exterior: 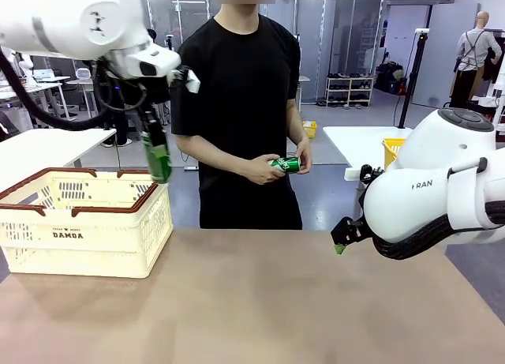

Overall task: Place the drinks into the Shopping basket.
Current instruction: Pick up one drink and place it into the Shopping basket.

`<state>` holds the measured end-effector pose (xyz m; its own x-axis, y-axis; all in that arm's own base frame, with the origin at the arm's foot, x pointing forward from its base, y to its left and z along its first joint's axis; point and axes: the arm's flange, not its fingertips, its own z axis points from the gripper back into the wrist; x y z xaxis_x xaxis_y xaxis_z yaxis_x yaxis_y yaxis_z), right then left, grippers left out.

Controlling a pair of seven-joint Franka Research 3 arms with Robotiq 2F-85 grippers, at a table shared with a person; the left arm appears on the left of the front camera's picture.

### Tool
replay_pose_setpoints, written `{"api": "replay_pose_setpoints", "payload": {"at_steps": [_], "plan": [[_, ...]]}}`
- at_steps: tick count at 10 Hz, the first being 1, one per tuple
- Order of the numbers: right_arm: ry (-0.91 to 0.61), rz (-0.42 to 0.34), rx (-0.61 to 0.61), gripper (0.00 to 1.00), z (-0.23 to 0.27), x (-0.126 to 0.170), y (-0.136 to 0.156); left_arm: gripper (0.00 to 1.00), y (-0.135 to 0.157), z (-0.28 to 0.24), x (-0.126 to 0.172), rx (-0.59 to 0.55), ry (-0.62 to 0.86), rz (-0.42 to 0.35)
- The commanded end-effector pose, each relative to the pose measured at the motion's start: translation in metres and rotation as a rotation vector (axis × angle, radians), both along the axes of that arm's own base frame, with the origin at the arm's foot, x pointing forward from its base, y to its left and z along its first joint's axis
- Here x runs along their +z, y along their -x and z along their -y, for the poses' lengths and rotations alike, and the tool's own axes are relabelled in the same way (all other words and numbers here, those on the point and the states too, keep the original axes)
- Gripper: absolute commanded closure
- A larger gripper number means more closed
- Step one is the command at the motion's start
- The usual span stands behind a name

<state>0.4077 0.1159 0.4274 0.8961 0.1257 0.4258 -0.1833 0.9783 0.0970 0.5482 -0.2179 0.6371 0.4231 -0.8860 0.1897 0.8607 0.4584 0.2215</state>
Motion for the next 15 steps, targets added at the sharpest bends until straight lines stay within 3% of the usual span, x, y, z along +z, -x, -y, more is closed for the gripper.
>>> {"api": "replay_pose_setpoints", "payload": {"at_steps": [1,6,10,15], "plan": [[-0.005,-0.001,-0.001,0.00,0.000,0.000,0.000,0.42,-0.021,-0.045,0.001,0.197,0.052,0.044],[-0.005,-0.001,-0.001,0.00,0.000,0.000,0.000,0.42,-0.063,-0.147,-0.015,0.523,0.158,0.043],[-0.005,-0.001,-0.001,0.00,0.000,0.000,0.000,0.42,-0.068,-0.197,-0.039,0.620,0.163,0.019],[-0.005,-0.001,-0.001,0.00,0.000,0.000,0.000,0.42,-0.066,-0.266,-0.073,0.729,0.312,0.018]]}}
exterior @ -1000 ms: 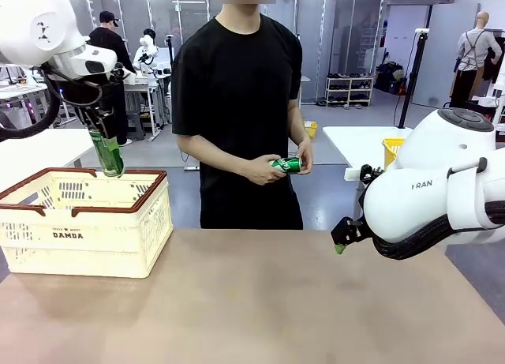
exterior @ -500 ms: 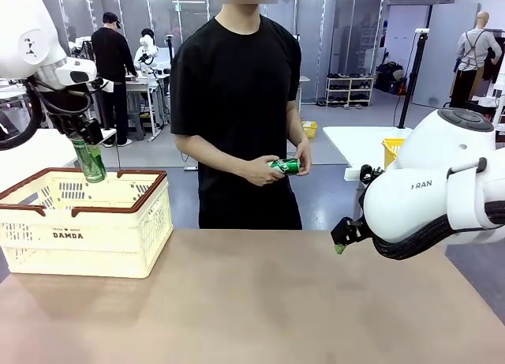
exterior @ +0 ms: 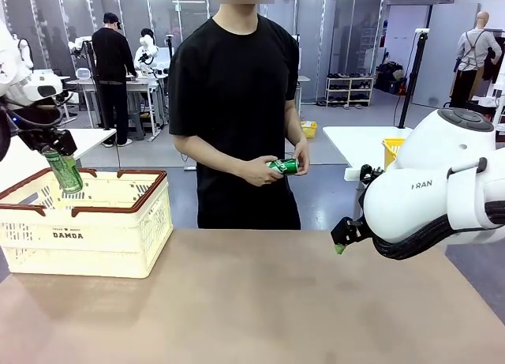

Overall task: Place the drinks into the Shopping basket.
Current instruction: Pick up one drink and place it into the Shopping basket.

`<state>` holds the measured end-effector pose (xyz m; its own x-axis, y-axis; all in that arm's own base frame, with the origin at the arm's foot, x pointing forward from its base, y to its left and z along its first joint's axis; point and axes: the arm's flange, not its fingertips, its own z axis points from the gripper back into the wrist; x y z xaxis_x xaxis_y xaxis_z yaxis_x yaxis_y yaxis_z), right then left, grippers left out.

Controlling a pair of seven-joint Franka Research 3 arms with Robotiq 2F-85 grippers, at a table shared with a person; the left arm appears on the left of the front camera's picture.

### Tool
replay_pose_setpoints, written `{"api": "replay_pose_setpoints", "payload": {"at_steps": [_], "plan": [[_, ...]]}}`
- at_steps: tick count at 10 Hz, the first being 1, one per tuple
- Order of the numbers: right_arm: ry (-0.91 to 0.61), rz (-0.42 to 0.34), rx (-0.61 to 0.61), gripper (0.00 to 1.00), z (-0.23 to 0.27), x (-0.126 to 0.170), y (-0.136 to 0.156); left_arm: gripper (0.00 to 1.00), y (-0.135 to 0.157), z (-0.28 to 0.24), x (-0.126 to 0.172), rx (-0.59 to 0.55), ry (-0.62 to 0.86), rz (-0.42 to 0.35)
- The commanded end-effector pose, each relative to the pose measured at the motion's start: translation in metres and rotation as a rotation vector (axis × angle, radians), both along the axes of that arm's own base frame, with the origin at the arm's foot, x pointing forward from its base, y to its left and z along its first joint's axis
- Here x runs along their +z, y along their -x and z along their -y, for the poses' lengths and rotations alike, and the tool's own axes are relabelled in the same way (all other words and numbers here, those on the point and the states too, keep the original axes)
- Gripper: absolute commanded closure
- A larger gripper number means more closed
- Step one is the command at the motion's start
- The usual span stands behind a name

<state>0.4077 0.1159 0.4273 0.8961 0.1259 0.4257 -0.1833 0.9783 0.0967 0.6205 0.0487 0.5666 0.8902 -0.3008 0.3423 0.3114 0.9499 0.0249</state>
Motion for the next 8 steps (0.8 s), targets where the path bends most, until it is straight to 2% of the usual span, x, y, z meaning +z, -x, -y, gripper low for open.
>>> {"api": "replay_pose_setpoints", "payload": {"at_steps": [1,2,3,6,7,8], "plan": [[-0.005,-0.001,-0.001,0.00,0.001,0.000,0.000,0.42,0.006,-0.001,-0.005,0.028,0.054,0.026],[-0.005,-0.001,-0.001,0.00,0.001,0.000,0.000,0.42,0.009,-0.001,0.000,0.030,0.076,-0.016],[-0.005,-0.001,-0.001,0.00,0.001,0.000,0.000,0.42,0.001,-0.006,-0.006,0.019,0.023,-0.001],[-0.005,-0.001,-0.001,0.00,0.001,0.000,0.000,0.42,0.001,-0.006,-0.006,0.019,0.023,-0.001],[-0.005,-0.001,-0.001,0.00,0.001,0.000,0.000,0.42,0.001,-0.005,-0.010,0.022,0.038,-0.013],[-0.005,-0.001,-0.001,0.00,0.001,0.000,0.000,0.42,-0.011,-0.008,-0.022,0.010,0.042,-0.009]]}}
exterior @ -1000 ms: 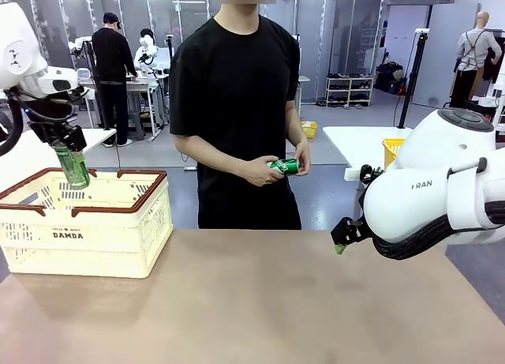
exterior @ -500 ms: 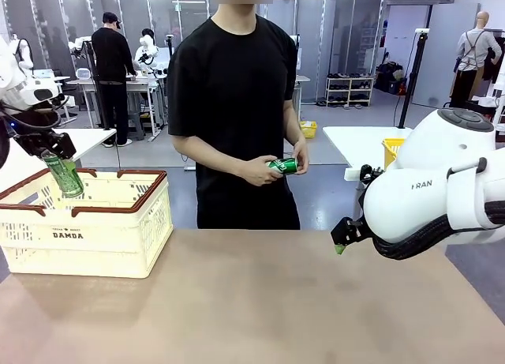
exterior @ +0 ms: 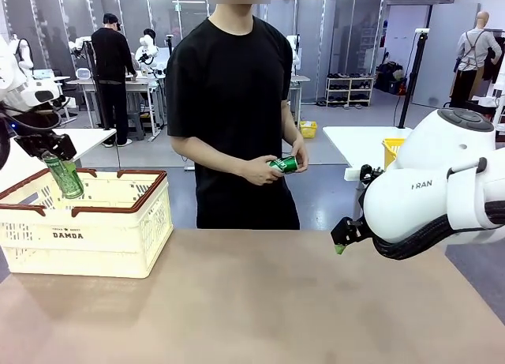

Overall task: Place the drinks into the Shopping basket.
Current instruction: Pick up one drink and place it into the Shopping basket.

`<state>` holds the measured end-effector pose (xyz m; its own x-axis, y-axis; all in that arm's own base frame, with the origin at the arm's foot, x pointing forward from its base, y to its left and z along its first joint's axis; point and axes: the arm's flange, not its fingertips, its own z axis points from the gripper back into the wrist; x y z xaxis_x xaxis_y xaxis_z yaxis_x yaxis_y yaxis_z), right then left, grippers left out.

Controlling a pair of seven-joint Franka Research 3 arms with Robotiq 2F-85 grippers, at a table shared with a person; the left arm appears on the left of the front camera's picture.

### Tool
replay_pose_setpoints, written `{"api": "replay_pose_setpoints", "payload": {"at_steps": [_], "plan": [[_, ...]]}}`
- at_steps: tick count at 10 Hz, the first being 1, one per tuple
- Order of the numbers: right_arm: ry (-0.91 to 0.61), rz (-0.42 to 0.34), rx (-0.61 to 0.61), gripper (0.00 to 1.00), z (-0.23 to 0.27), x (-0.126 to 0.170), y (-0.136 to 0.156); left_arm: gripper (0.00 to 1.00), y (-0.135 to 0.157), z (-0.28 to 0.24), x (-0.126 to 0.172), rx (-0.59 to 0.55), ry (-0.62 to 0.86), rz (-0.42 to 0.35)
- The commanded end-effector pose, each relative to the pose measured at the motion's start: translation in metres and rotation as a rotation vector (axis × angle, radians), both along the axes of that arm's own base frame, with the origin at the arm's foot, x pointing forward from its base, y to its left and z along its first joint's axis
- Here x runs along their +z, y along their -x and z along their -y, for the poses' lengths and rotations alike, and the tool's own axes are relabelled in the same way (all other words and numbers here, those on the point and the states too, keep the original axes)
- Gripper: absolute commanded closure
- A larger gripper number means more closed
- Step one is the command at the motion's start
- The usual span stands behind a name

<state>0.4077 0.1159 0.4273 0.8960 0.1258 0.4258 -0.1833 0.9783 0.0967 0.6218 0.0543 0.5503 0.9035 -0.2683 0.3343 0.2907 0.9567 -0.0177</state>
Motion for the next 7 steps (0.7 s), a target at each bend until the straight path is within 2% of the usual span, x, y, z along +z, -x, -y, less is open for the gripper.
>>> {"api": "replay_pose_setpoints", "payload": {"at_steps": [1,4,5,7], "plan": [[-0.005,-0.001,-0.001,0.00,0.000,0.000,0.000,0.42,-0.017,-0.006,-0.018,-0.046,0.022,-0.008],[-0.005,-0.001,-0.001,0.00,0.000,0.000,0.000,0.42,-0.026,-0.011,-0.051,-0.070,0.026,-0.028],[-0.005,-0.001,-0.001,0.00,0.000,0.000,0.000,0.42,-0.028,-0.011,-0.064,-0.044,0.022,-0.043],[-0.005,-0.001,-0.001,0.00,0.000,0.000,0.000,0.42,-0.028,-0.011,-0.089,-0.048,0.079,-0.050]]}}
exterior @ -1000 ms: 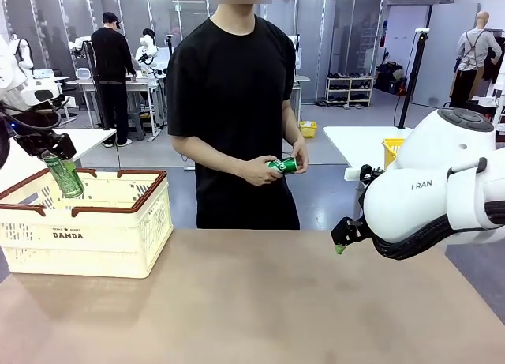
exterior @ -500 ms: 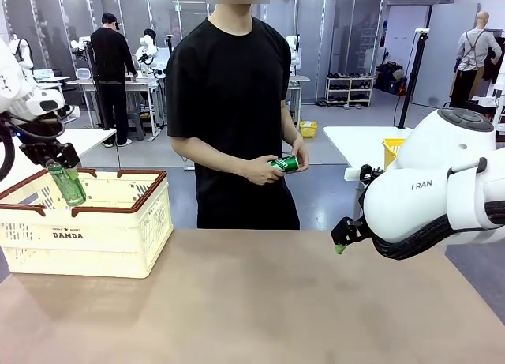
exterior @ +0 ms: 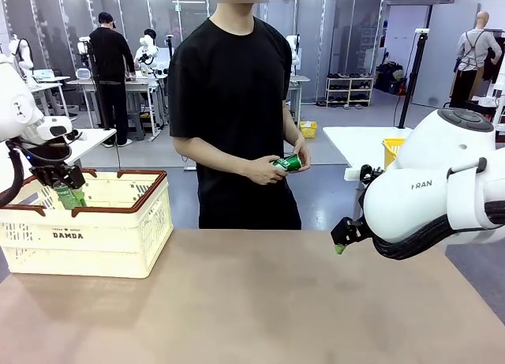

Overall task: Place the drinks into the Shopping basket.
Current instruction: Pick up one drink and place it into the Shopping basket.

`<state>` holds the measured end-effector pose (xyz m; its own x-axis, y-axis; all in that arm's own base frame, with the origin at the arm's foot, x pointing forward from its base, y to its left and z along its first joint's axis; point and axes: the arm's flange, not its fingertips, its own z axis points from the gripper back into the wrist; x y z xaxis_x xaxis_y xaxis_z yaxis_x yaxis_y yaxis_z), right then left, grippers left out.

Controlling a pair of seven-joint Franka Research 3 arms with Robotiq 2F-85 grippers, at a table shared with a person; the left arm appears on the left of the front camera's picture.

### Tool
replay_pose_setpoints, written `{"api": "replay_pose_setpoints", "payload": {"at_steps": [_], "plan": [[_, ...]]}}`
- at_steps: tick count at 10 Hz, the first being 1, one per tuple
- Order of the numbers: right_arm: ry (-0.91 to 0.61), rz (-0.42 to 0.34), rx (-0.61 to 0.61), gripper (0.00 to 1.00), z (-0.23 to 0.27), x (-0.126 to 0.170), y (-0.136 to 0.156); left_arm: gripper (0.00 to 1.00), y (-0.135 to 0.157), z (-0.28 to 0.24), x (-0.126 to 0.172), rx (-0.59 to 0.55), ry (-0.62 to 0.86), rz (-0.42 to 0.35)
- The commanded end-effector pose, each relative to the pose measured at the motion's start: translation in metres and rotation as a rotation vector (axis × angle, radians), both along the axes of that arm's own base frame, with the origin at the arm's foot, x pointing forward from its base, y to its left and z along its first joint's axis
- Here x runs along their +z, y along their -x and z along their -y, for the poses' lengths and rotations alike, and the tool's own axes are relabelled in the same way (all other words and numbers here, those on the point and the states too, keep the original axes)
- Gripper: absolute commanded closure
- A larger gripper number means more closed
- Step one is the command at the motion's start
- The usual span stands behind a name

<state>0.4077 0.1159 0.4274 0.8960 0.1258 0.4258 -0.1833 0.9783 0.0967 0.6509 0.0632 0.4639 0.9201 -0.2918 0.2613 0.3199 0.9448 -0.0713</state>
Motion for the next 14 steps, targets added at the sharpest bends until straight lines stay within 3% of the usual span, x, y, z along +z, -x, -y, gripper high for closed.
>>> {"api": "replay_pose_setpoints", "payload": {"at_steps": [1,7,9,14], "plan": [[-0.005,-0.001,-0.001,0.00,0.000,0.000,0.000,0.42,0.003,-0.002,-0.015,-0.022,0.076,0.033],[-0.005,-0.001,-0.001,0.00,0.000,0.000,0.000,0.42,0.003,-0.009,-0.077,0.002,0.104,-0.005],[-0.005,-0.001,-0.001,0.00,0.000,0.000,0.000,0.42,-0.001,-0.015,-0.094,0.023,0.045,-0.034],[-0.005,-0.001,-0.001,0.00,0.000,0.000,0.000,0.42,-0.013,-0.020,-0.105,0.011,-0.010,-0.106]]}}
